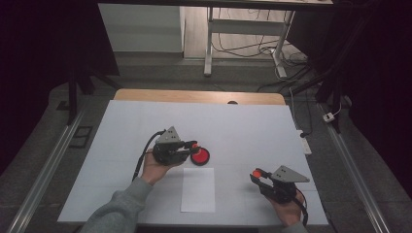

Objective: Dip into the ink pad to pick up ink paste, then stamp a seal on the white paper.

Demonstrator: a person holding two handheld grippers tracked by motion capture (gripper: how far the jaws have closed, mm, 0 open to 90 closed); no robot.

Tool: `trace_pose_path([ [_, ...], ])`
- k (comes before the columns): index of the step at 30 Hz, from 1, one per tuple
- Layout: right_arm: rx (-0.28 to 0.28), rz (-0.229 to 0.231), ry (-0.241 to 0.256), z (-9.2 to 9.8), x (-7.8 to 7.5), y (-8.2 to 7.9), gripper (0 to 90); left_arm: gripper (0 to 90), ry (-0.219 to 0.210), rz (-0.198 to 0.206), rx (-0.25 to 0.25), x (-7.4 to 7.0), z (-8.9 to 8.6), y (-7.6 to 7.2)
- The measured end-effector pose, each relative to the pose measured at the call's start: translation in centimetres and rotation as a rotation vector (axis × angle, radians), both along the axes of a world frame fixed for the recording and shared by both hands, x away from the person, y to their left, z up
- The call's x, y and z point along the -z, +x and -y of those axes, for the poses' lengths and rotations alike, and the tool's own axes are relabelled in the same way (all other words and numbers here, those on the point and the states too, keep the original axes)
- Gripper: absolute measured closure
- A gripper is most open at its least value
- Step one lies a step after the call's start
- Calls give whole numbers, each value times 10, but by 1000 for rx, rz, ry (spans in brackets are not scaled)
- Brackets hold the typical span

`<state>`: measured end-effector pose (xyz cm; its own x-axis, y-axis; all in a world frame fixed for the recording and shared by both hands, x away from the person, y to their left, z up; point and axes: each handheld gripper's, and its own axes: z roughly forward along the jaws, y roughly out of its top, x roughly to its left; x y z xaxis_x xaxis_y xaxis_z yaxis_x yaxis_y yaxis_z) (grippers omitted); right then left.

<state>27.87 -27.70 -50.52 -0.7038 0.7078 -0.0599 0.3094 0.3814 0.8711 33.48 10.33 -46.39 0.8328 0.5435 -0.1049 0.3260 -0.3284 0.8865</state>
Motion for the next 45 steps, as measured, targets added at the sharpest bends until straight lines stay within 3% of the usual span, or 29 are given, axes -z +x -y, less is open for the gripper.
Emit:
trace_pose_path([
  [11, 1, 1, 5, 1, 0, 0, 644, 723, 7, -17, 43, -6, -3, -9],
  [30, -1, -3, -1, 0, 2, 1, 644, 723, 0, -35, 47, -7, -20, -25],
  [45, 0, 0, 1, 1, 1, 0, 644, 722, -1, -50, 58, -4, -19, -34],
])
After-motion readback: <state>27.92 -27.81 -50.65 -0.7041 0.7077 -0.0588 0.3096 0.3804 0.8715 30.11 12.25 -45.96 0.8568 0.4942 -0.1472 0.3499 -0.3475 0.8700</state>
